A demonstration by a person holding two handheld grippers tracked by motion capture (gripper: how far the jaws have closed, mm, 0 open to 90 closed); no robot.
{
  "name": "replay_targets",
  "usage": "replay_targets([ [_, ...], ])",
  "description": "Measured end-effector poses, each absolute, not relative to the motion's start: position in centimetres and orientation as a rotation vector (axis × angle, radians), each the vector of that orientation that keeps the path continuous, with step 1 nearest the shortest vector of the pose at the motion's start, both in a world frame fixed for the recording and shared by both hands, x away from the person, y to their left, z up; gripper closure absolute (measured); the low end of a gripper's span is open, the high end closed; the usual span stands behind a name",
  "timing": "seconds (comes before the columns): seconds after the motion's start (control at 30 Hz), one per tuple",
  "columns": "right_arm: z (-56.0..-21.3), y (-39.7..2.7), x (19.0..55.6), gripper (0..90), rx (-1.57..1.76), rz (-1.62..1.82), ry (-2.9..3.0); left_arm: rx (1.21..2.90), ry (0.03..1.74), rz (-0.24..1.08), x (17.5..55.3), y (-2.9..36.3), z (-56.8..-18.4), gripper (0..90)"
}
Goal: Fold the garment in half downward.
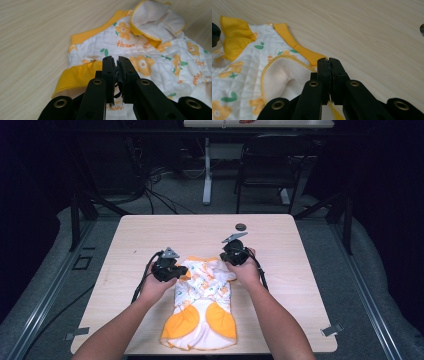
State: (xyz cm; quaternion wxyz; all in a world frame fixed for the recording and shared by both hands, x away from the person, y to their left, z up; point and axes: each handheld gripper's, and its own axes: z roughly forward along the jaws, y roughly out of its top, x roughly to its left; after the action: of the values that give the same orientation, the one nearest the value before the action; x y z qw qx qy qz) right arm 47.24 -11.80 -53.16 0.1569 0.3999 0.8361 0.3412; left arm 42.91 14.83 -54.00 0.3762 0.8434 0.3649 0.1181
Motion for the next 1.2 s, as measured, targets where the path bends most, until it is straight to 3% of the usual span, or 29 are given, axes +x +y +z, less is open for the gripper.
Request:
replay_targets([
  [0.77, -56.3, -10.5, 45.8, 84.8, 1.092, 0.902, 2.580, 2.164, 0.994, 0.281, 44.4, 14.7, -55.7, 82.4],
  [1.2, -55.4, -10.2, 45.8, 82.6, 1.103, 0.901, 2.478, 2.120, 1.078, 0.335, 46.8, 15.1, -56.0, 73.0],
])
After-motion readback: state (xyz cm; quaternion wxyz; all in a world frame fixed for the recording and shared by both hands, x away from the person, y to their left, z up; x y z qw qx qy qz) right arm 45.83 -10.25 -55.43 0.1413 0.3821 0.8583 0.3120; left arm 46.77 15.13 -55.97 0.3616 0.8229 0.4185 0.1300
